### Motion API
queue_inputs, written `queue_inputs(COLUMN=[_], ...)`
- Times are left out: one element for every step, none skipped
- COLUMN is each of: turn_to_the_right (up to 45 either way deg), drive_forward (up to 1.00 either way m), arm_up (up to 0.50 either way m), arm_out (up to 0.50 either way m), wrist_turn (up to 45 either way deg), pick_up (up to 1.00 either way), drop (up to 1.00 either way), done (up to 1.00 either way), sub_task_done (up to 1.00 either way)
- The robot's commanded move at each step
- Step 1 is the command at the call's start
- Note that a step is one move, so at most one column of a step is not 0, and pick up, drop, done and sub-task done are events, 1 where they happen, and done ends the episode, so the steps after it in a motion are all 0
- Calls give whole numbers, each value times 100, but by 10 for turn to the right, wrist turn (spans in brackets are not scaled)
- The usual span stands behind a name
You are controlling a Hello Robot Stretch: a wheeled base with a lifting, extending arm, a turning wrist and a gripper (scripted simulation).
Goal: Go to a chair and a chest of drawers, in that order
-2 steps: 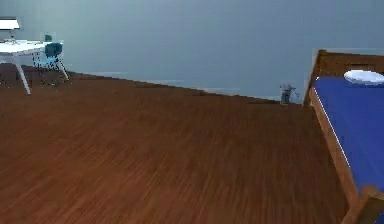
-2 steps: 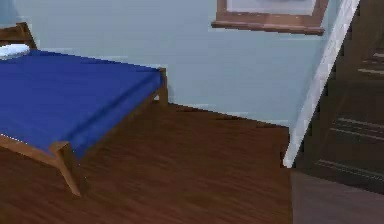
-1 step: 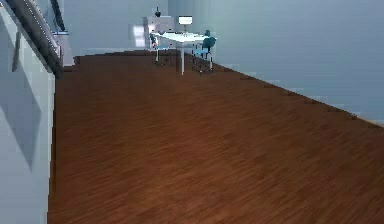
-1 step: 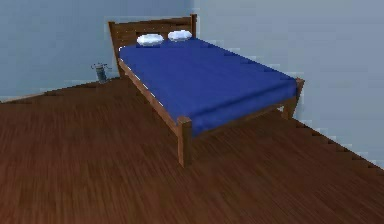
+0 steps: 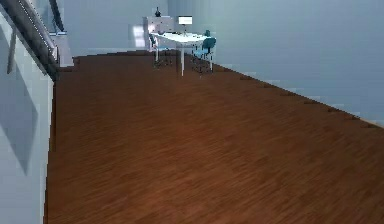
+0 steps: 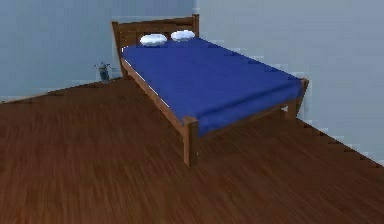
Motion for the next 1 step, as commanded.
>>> queue_inputs(turn_to_the_right=[0], drive_forward=[100], arm_up=[0], arm_out=[0], wrist_turn=[0], pick_up=[0], drop=[0], done=[0], sub_task_done=[0])
